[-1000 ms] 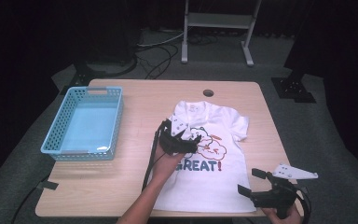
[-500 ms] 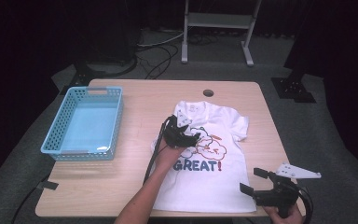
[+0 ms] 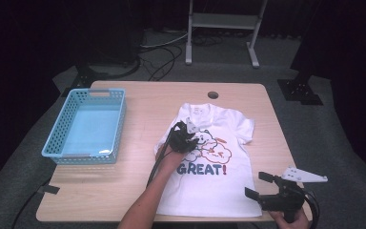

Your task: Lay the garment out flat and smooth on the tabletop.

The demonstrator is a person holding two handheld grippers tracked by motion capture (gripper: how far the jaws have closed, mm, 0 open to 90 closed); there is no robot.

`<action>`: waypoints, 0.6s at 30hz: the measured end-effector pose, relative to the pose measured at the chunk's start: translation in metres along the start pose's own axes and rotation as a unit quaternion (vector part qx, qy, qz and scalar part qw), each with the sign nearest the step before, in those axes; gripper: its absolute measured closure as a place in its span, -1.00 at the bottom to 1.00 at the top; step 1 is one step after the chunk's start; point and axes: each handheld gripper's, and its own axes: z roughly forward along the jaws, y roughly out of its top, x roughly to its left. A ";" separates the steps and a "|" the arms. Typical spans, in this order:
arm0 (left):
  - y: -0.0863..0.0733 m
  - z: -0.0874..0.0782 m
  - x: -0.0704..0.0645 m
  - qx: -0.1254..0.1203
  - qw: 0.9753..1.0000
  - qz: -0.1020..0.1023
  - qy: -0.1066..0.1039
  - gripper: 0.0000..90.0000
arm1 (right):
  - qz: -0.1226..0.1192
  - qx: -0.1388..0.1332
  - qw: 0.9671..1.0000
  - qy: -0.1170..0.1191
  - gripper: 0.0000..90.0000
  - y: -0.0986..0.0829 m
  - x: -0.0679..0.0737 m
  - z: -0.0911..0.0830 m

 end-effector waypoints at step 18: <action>0.004 -0.020 0.007 -0.030 0.999 -0.012 0.024 0.96 | -0.001 -0.001 1.000 0.000 -0.79 0.000 0.002 -0.002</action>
